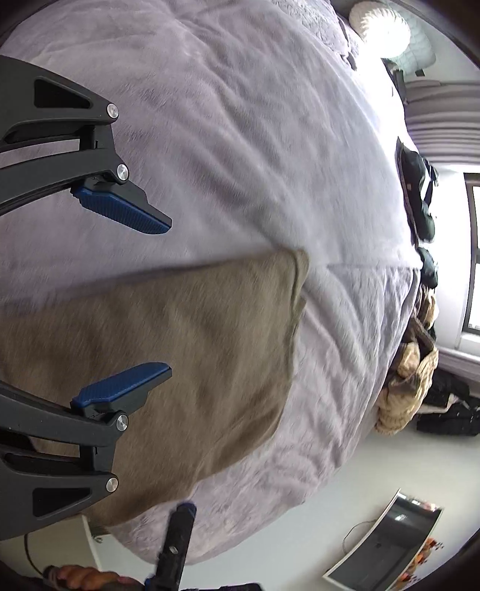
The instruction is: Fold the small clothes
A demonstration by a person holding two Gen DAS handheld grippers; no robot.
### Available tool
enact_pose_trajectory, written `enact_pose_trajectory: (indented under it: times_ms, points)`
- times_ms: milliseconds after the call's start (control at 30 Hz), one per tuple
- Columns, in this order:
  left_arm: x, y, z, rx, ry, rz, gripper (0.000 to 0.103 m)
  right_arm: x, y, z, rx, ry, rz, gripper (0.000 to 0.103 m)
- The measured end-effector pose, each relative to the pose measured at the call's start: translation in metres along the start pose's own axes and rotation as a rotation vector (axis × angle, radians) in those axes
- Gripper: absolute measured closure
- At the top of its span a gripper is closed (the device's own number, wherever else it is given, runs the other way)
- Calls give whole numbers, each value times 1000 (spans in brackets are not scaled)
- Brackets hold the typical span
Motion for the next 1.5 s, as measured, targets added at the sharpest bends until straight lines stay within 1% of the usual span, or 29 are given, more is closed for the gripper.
enact_pose_trajectory:
  times_ms: [133, 233, 267, 300, 400, 467, 633, 833, 967, 1100, 1233, 1333, 1400, 1467, 1500]
  points:
    - [-16, 21, -4, 37, 2, -14, 30, 7, 17, -11, 43, 53, 44, 71]
    - [-23, 37, -11, 56, -34, -23, 30, -6, 30, -14, 54, 104, 24, 71]
    - [-23, 40, -12, 57, -40, -25, 30, -12, 34, -15, 54, 117, 10, 75]
    - [-24, 44, -13, 55, -41, -24, 30, -18, 38, -15, 52, 124, -9, 75]
    - [-25, 51, -13, 51, -40, -12, 30, -28, 47, -13, 27, 122, -44, 78]
    - [-24, 53, -14, 51, -38, 1, 30, -28, 51, -10, 7, 136, -39, 82]
    - [-22, 57, -13, 52, -38, 21, 30, -25, 55, -3, -18, 164, -22, 82]
    - [-23, 55, -11, 53, -50, 22, 30, -27, 61, 9, -34, 162, -56, 82]
    - [-23, 54, -10, 52, -52, 20, 30, -24, 62, 12, -44, 162, -73, 79]
    - [-24, 52, -8, 47, -62, 9, 30, -23, 62, 12, -42, 167, -82, 78]
    - [-22, 50, -6, 49, -67, 19, 30, -24, 60, 15, -45, 176, -98, 78]
    - [-21, 47, -5, 50, -72, 16, 30, -27, 58, 24, -60, 240, -110, 75]
    - [-20, 44, -4, 46, -76, 10, 30, -31, 57, 31, -73, 244, -132, 73]
    - [-20, 42, -2, 40, -80, 11, 30, -34, 56, 36, -81, 261, -149, 67]
    - [-19, 41, -2, 40, -80, 14, 30, -35, 55, 37, -85, 268, -154, 65]
Point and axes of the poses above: each gripper's, at about its wrist camera, not at the fingertips, and z roughly against the way its jaws point, x to its left, y to its underside, the point moved 4 cm from there along -z, roughly the way its jaws point, and after that the axes turned 8 degrees about -y, right-handed, at the moved point
